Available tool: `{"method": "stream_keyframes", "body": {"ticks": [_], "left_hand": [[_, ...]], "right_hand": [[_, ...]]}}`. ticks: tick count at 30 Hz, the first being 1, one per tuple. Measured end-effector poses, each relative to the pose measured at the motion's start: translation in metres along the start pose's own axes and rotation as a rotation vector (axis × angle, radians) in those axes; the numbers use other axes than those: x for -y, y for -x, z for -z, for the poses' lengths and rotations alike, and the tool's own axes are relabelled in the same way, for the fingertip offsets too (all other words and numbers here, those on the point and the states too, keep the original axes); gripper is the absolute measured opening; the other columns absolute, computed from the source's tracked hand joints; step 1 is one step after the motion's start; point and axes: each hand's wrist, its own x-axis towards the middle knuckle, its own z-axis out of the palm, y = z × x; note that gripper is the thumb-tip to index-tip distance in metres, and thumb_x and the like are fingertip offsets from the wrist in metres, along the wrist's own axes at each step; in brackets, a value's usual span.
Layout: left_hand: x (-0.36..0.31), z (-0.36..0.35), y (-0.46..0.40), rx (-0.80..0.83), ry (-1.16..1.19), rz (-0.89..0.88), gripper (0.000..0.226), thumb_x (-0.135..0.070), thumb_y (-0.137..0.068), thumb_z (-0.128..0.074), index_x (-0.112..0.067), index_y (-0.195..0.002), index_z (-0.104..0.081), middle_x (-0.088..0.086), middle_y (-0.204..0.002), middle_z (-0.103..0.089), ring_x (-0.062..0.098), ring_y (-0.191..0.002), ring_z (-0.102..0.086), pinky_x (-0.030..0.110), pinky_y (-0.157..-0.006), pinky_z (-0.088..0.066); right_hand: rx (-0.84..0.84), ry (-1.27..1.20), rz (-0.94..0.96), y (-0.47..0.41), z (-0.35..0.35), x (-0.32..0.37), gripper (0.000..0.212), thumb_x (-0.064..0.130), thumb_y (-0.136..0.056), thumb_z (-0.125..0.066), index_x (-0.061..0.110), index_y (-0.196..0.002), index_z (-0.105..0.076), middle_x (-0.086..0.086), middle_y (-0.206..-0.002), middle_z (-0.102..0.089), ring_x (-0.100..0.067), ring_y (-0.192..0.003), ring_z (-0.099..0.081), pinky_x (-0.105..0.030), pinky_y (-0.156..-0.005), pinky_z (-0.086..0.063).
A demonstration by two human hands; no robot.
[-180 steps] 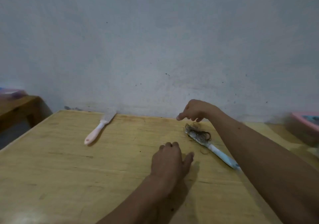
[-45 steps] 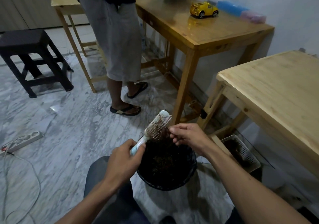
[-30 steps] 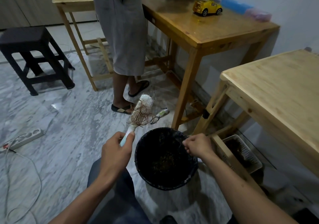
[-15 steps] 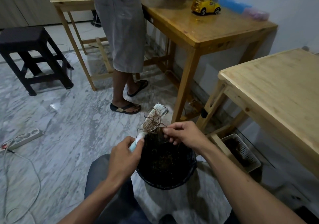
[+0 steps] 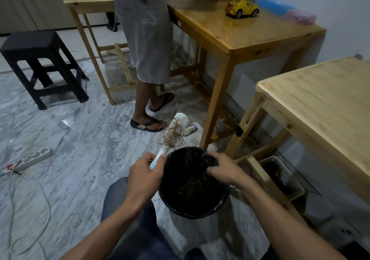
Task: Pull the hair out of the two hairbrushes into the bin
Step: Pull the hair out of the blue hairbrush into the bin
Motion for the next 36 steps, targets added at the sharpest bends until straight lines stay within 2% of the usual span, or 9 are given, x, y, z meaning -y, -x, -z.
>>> {"method": "stream_keyframes", "body": {"ticks": [2,6,10,14,19,24,30,33,36], "left_hand": [[0.000,-0.003,0.002,0.008,-0.013,-0.014,0.029,-0.038,-0.093,-0.064,-0.016,-0.075,-0.065,-0.006,-0.051,-0.053,0.002,-0.043,-0.050,0.021,-0.046,-0.033],[-0.001,-0.008,0.007,0.025,-0.048,-0.064,0.030,-0.039,-0.092,-0.065,-0.017,-0.071,-0.063,-0.006,-0.048,-0.051,0.003,-0.045,-0.050,0.018,-0.045,-0.031],[0.000,-0.008,0.006,0.017,-0.101,-0.101,0.029,-0.039,-0.092,-0.064,-0.020,-0.070,-0.061,-0.004,-0.051,-0.054,0.005,-0.048,-0.051,0.026,-0.048,-0.033],[-0.001,-0.001,0.000,-0.026,-0.091,-0.036,0.030,-0.040,-0.093,-0.062,-0.018,-0.073,-0.062,-0.002,-0.053,-0.056,0.006,-0.044,-0.051,0.026,-0.047,-0.035],[-0.001,0.006,-0.009,-0.114,0.007,0.056,0.035,-0.041,-0.095,-0.059,-0.012,-0.076,-0.063,0.003,-0.063,-0.060,0.017,-0.056,-0.053,0.033,-0.051,-0.036],[-0.007,0.006,-0.004,-0.100,0.022,0.021,0.035,-0.042,-0.095,-0.060,-0.012,-0.077,-0.064,0.002,-0.064,-0.060,0.017,-0.058,-0.053,0.032,-0.052,-0.037],[-0.013,0.001,0.004,-0.024,0.073,-0.019,0.059,-0.060,-0.093,-0.051,-0.004,-0.075,-0.058,0.017,-0.070,-0.061,0.018,-0.056,-0.051,0.045,-0.059,-0.045],[-0.012,-0.004,0.008,0.005,0.082,-0.028,0.071,-0.069,-0.089,-0.040,0.000,-0.077,-0.052,0.024,-0.070,-0.057,0.022,-0.056,-0.048,0.055,-0.059,-0.046],[-0.014,-0.007,0.013,0.035,0.040,-0.060,0.066,-0.064,-0.092,-0.039,-0.001,-0.075,-0.053,0.020,-0.067,-0.057,0.028,-0.056,-0.051,0.054,-0.059,-0.045]], "right_hand": [[0.036,-0.323,0.051,0.003,0.002,0.014,0.078,0.021,-0.085,-0.066,0.032,-0.157,-0.038,-0.006,-0.147,-0.047,-0.022,-0.118,-0.064,-0.039,-0.095,-0.058],[0.166,-0.827,0.124,0.004,0.009,0.037,0.058,0.032,-0.099,-0.063,0.030,-0.152,-0.040,0.002,-0.134,-0.059,-0.022,-0.088,-0.073,-0.031,-0.067,-0.059],[0.128,-0.864,0.168,0.001,0.004,0.041,0.027,0.030,-0.095,-0.070,0.007,-0.108,-0.073,-0.002,-0.082,-0.073,-0.010,-0.061,-0.064,-0.018,-0.053,-0.052],[-0.051,-0.850,0.150,-0.001,0.004,0.026,0.017,0.018,-0.097,-0.069,0.009,-0.086,-0.078,0.001,-0.065,-0.064,-0.005,-0.054,-0.055,-0.016,-0.052,-0.047],[-0.215,-0.787,0.024,-0.001,0.007,0.003,0.018,0.018,-0.098,-0.068,0.009,-0.086,-0.078,0.000,-0.066,-0.065,-0.008,-0.057,-0.054,-0.019,-0.055,-0.047],[-0.209,-0.437,-0.121,-0.003,-0.002,-0.019,0.018,0.020,-0.099,-0.066,0.013,-0.089,-0.079,-0.001,-0.074,-0.071,-0.012,-0.067,-0.064,-0.030,-0.070,-0.060],[0.016,-0.558,-0.019,0.007,-0.002,0.014,0.055,0.036,-0.102,-0.060,0.021,-0.153,-0.046,-0.004,-0.144,-0.052,-0.020,-0.090,-0.076,-0.027,-0.066,-0.060],[0.078,-0.782,0.055,0.008,0.006,0.034,0.059,0.050,-0.099,-0.058,0.022,-0.150,-0.049,0.000,-0.142,-0.059,-0.018,-0.081,-0.076,-0.026,-0.061,-0.057],[0.104,-0.857,0.118,0.004,0.005,0.044,0.045,0.047,-0.093,-0.068,0.019,-0.128,-0.068,-0.002,-0.117,-0.076,-0.014,-0.071,-0.071,-0.022,-0.055,-0.054]]}}
